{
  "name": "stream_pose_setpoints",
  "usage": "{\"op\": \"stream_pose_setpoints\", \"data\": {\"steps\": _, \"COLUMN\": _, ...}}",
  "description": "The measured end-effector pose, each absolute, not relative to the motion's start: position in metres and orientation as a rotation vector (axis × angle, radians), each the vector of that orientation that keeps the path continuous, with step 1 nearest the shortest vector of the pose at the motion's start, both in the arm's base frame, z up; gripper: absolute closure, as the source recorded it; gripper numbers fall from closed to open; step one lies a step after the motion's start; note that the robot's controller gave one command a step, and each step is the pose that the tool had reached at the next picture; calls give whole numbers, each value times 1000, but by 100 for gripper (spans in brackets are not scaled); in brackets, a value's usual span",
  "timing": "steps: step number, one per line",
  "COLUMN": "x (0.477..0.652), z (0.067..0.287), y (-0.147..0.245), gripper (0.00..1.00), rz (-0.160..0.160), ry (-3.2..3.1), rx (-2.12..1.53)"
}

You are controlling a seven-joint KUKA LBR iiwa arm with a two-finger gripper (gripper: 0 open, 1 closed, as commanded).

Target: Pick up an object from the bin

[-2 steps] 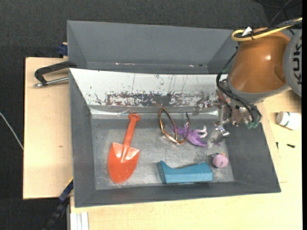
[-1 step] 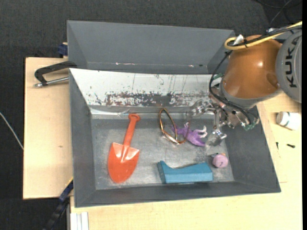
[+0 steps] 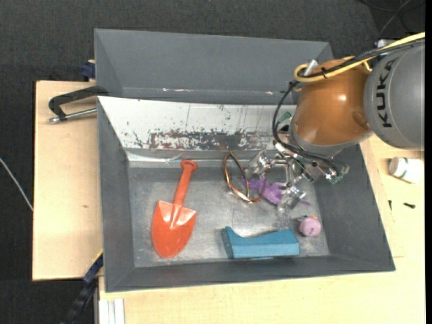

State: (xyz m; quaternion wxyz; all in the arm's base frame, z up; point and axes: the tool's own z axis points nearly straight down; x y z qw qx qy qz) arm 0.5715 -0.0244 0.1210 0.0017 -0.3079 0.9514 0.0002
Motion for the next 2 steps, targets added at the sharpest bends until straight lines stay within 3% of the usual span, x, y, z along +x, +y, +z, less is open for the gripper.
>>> {"op": "stream_pose_setpoints", "data": {"steps": 1, "x": 573, "z": 96, "y": -30, "gripper": 0, "rz": 2, "ry": 2976, "rx": -996}}
{"op": "stream_pose_setpoints", "data": {"steps": 2, "x": 580, "z": 78, "y": -17, "gripper": 100, "rz": 2, "ry": 3048, "rx": -743}}
